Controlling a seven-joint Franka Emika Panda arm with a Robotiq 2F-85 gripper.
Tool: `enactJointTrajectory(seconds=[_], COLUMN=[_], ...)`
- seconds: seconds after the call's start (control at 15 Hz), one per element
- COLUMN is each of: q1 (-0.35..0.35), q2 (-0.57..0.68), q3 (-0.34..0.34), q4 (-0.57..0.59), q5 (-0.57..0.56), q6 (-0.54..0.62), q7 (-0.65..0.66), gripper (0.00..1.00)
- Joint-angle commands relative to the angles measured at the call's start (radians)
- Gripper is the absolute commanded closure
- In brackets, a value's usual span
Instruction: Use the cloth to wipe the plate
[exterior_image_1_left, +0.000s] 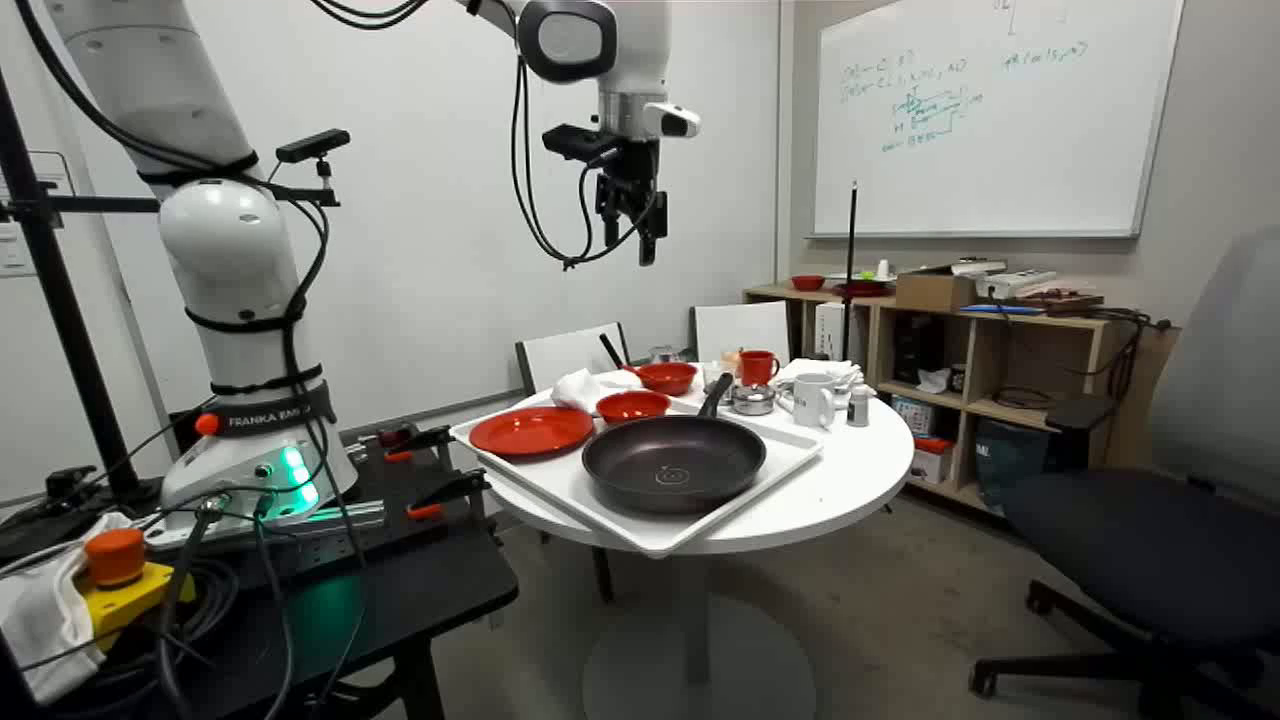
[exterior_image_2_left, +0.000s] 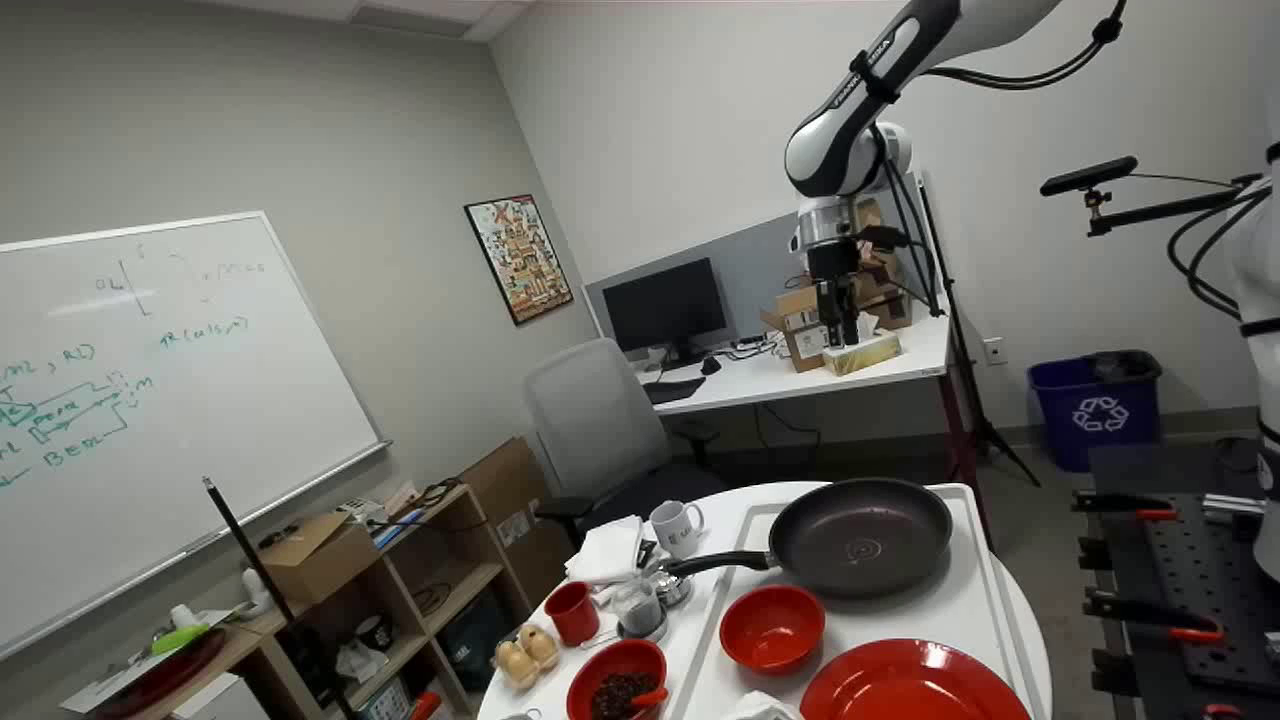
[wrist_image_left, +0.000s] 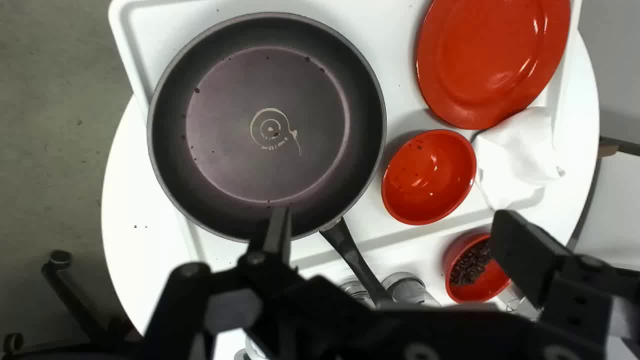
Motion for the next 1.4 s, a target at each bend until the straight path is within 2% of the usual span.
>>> enactJointTrajectory(seconds=[0.0,0.53,0.67,1.07,1.2,1.33], q1=[-0.045,-0.045,-0.049,-0.026,-0.012,0.005], q2=[0.003,0.004,0.011,0.115,0.160,0.204], q3=[0.043,0.043,0.064,0.186,0.240,0.294], q4=[0.002,0.002,-0.001,-0.009,-0.017,-0.023], q5=[0.010,0.009,0.004,-0.048,-0.092,-0.181], q6=[-0.004,-0.004,0.013,0.127,0.209,0.300], q7=[-0.007,-0.007,-0.004,0.050,0.090,0.163], gripper=[0.00,0.00,0.00,0.00,0.00,0.00])
